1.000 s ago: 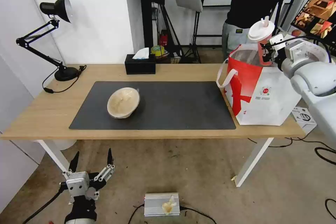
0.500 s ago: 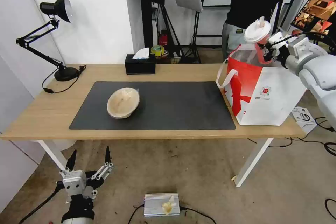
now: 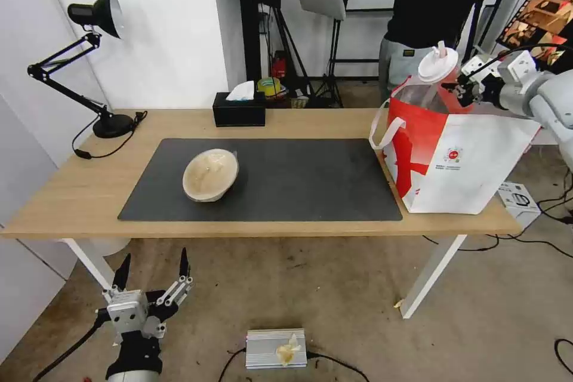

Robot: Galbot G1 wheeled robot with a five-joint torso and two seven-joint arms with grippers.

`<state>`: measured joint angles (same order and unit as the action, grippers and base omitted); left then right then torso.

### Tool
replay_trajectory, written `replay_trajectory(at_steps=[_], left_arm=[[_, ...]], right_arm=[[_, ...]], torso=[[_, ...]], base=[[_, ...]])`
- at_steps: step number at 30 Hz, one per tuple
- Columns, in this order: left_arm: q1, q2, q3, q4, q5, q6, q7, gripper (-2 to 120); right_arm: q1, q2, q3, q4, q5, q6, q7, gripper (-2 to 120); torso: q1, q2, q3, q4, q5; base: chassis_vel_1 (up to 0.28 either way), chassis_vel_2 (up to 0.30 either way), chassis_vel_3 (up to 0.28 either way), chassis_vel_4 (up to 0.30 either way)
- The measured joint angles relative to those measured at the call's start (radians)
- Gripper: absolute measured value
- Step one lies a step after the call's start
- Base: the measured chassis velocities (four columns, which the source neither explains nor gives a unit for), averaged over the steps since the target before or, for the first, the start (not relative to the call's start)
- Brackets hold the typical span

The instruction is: Pick up the trash from the table and place it into the takeout bag.

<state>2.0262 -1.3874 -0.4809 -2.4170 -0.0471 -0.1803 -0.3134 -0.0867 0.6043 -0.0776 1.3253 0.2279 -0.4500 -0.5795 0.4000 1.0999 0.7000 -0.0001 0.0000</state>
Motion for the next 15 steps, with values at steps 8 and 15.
replay_trajectory(at_steps=[8, 15], left_arm=[[-0.001, 0.000, -0.001, 0.001, -0.002, 0.000, -0.001, 100], [-0.001, 0.001, -0.001, 0.000, -0.002, 0.000, -0.001, 100]], right_arm=[[0.007, 0.003, -0.004, -0.013, -0.010, 0.000, -0.008, 1], [0.007, -0.003, -0.005, -0.007, -0.032, 0.005, -0.007, 5]], torso=[[0.000, 0.000, 0.000, 0.0000, 0.0000], [0.000, 0.000, 0.000, 0.0000, 0.0000]], base=[[0.000, 0.000, 0.000, 0.000], [0.000, 0.000, 0.000, 0.000]])
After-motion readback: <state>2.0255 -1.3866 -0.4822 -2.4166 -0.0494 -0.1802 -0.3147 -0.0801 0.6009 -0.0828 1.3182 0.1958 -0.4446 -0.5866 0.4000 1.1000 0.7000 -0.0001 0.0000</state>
